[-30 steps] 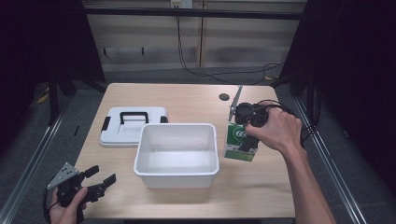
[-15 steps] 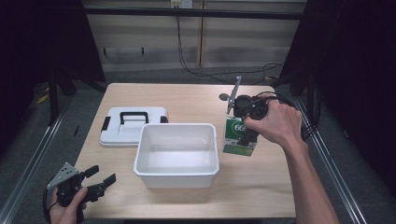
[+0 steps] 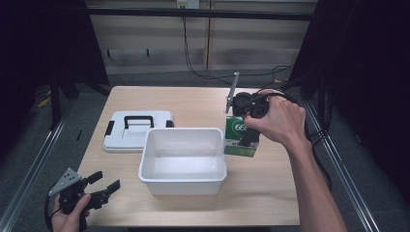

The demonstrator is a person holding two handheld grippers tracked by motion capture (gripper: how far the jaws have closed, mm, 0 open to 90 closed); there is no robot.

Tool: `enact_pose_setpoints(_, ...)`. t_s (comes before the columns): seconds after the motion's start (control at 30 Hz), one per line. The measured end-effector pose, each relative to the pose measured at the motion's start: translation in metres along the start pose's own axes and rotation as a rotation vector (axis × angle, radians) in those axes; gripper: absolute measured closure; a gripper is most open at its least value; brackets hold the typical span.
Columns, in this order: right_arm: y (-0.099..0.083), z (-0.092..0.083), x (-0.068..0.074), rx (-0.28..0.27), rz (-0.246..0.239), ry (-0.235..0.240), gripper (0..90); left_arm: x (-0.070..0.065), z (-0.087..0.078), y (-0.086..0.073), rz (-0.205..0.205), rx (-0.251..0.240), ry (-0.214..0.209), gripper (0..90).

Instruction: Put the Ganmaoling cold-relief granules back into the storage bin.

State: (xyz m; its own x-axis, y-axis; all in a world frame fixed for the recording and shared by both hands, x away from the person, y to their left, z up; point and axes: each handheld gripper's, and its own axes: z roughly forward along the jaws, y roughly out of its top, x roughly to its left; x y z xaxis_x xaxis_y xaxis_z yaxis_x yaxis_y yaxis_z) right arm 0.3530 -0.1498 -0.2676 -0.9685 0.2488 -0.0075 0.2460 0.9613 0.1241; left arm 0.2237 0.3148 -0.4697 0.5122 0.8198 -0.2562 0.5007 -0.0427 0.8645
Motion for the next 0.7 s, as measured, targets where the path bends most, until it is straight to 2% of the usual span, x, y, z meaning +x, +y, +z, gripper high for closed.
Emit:
enact_pose_setpoints(0.2,0.011,-0.006,0.002,0.006,-0.006,0.006,16.2,0.0,0.0,0.0,0.006,0.005,0.0,16.7)
enact_pose_setpoints(0.43,0.032,-0.01,0.006,0.021,-0.039,0.01,16.2,0.0,0.0,0.0,0.0,0.0,-0.003,16.7)
enact_pose_setpoints(0.47,0.034,-0.01,0.006,0.019,-0.053,0.004,16.1,0.0,0.0,0.0,0.0,0.0,-0.003,16.7)
enact_pose_setpoints(0.7,0.048,-0.006,0.007,0.023,-0.07,0.015,16.2,0.001,-0.001,0.0,0.006,0.005,-0.008,16.7)
